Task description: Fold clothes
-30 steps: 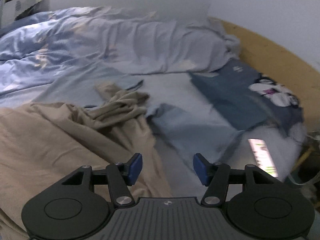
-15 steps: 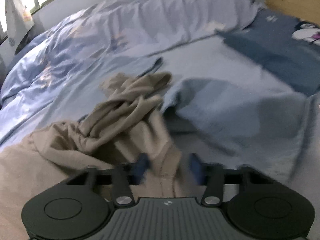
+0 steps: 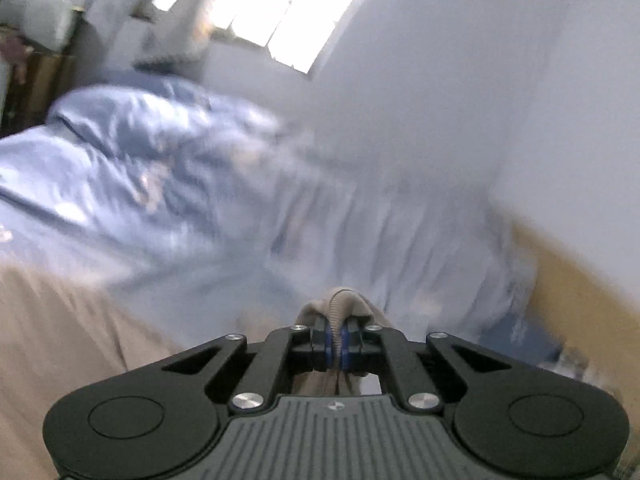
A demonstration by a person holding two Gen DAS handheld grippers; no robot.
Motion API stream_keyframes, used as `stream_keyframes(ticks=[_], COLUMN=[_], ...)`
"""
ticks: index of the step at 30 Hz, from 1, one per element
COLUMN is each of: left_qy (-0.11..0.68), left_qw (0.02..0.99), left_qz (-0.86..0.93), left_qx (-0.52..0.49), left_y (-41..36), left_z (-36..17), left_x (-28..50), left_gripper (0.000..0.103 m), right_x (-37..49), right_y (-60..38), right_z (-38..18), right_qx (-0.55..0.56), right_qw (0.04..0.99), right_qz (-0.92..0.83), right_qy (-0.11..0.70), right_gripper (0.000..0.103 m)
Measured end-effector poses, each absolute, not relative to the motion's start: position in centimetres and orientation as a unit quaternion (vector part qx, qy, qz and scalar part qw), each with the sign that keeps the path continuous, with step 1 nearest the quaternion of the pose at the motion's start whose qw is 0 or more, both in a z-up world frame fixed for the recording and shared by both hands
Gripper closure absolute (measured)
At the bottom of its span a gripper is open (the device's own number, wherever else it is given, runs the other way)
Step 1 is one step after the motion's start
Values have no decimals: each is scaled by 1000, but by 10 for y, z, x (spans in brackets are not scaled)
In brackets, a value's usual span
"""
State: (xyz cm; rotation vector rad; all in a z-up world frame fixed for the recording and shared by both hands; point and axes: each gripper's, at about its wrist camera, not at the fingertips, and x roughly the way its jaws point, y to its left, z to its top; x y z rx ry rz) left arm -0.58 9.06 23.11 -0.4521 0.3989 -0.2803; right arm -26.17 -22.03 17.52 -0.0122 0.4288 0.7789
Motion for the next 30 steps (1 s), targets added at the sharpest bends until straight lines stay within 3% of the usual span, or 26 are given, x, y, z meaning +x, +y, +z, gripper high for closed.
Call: stream_keyframes(ticks=[11, 18, 24, 30], left_qy=[-20, -129, -158, -173], left_qw=[896, 896, 894, 895], left_qz=[-167, -167, -164, -165], left_qx=[-411, -389, -385, -377], left_y=[192, 217, 220, 211], left_z=[403, 501, 537, 545], left_x=[-120, -201, -247, -279], left_gripper=[102, 101, 101, 101], right_x=[-261, -291, -324, -337], right_y=[-251, -229, -212, -219], right_z=[369, 480, 531, 536], right_qx=[-89, -122, -127, -126], right_qw=[959, 956, 947, 944], right_qz=[268, 243, 234, 232], right_qy=[6, -110, -180, -197], right_gripper=[99, 100, 100, 100])
